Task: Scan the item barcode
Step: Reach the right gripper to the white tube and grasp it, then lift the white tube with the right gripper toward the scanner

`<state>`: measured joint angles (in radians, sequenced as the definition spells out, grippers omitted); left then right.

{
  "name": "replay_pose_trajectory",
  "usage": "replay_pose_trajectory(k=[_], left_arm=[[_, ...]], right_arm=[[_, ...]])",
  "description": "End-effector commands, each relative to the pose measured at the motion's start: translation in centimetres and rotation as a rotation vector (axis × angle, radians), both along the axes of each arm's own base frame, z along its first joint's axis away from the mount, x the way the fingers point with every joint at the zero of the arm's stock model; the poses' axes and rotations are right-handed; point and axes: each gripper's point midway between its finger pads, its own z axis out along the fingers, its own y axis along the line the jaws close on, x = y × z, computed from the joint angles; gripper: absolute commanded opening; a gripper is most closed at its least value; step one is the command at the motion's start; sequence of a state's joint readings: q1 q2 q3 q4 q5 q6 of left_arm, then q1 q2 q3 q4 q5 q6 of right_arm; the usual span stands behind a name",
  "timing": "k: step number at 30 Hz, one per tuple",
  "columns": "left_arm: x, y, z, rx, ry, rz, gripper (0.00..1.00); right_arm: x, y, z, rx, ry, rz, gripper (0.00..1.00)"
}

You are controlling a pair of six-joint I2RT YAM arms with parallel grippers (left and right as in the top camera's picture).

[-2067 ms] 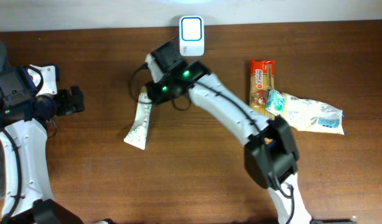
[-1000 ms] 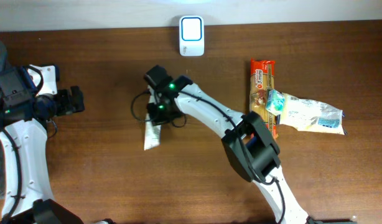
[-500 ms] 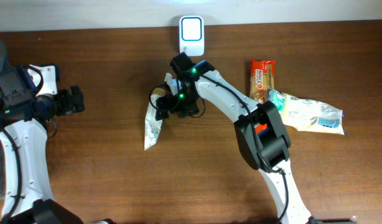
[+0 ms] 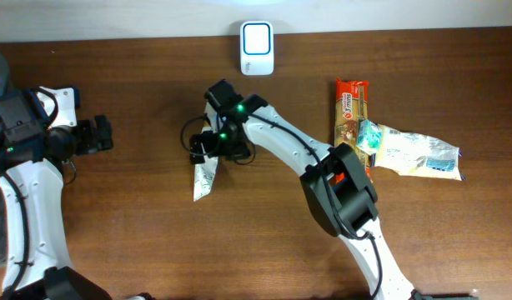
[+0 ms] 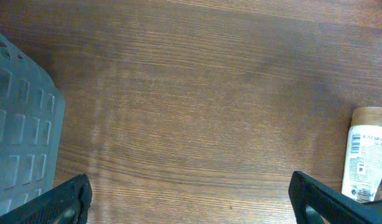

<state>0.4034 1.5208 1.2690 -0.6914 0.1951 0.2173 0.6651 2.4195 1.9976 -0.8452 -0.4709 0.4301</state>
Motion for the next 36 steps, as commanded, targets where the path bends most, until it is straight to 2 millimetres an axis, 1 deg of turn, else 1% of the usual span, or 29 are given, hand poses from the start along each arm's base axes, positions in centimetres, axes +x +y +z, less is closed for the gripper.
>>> replay_pose_trajectory(k=[1, 2, 3, 4, 5, 8, 10, 12, 13, 15, 16, 17, 22, 26, 27, 29, 31, 33, 36], left_arm=[[0.2, 0.1, 0.4, 0.002, -0.013, -0.008, 0.99], [0.2, 0.1, 0.4, 0.002, -0.013, -0.007, 0.99], [0.2, 0.1, 0.4, 0.002, -0.013, -0.008, 0.99], [0.2, 0.1, 0.4, 0.002, -0.013, -0.008, 0.99], [0.2, 0.1, 0.4, 0.002, -0.012, -0.008, 0.99], [0.2, 0.1, 0.4, 0.002, -0.012, -0.008, 0.99], [0.2, 0.1, 0.4, 0.002, -0.013, -0.007, 0.99], [0.2, 0.1, 0.4, 0.002, -0.013, -0.008, 0.99], [0.2, 0.1, 0.4, 0.002, -0.013, -0.008, 0.99], [0.2, 0.1, 0.4, 0.002, -0.013, -0.008, 0.99], [0.2, 0.1, 0.4, 0.002, -0.013, -0.008, 0.99], [0.2, 0.1, 0.4, 0.002, -0.013, -0.007, 0.99], [0.2, 0.1, 0.4, 0.002, -0.013, -0.007, 0.99], [0.2, 0.1, 0.4, 0.002, -0.013, -0.008, 0.99], [0.2, 0.1, 0.4, 0.002, -0.013, -0.008, 0.99], [0.2, 0.1, 0.4, 0.002, -0.013, -0.008, 0.99], [0.2, 0.1, 0.4, 0.002, -0.013, -0.008, 0.99], [0.2, 0.1, 0.4, 0.002, -0.012, -0.008, 0.99], [0.2, 0.1, 0.4, 0.002, -0.012, -0.008, 0.99]], right_arm=[[-0.1, -0.5, -3.2, -0.072, 0.029, -0.04, 0.92], [-0.1, -0.5, -3.2, -0.072, 0.031, -0.043, 0.8], [-0.1, -0.5, -3.2, -0.072, 0.031, -0.043, 0.67], [-0.1, -0.5, -3.2, -0.073, 0.032, -0.042, 0.61], [-0.2, -0.4, -3.2, -0.073, 0.032, -0.04, 0.57], [-0.5, -0.3, -3.6, -0.095, 0.027, -0.047, 0.55], [-0.6, -0.4, -4.0, -0.114, 0.02, -0.048, 0.51], [-0.8, -0.6, -4.7, -0.13, 0.03, -0.047, 0.37], [-1.0, -0.8, -5.2, -0.144, 0.041, -0.047, 0.29], [-1.1, -1.5, -5.3, -0.159, 0.051, -0.045, 0.15], [-1.0, -1.7, -5.4, -0.162, 0.049, -0.034, 0.09], [-1.0, -1.9, -5.3, -0.159, 0.053, -0.029, 0.05], [-1.4, -1.8, -4.3, -0.038, 0.091, 0.081, 0.04], [-1.8, -3.4, -4.3, -0.039, 0.114, 0.137, 0.04], [-1.9, -3.5, -3.9, -0.003, 0.133, 0.153, 0.04], [-1.9, -3.3, -2.3, 0.099, 0.145, 0.19, 0.04], [-1.4, -3.7, -0.2, 0.178, 0.136, 0.21, 0.04], [-0.8, -4.5, 2.8, 0.262, 0.111, 0.232, 0.04], [-0.5, -6.4, 9.3, 0.414, 0.018, 0.298, 0.04]])
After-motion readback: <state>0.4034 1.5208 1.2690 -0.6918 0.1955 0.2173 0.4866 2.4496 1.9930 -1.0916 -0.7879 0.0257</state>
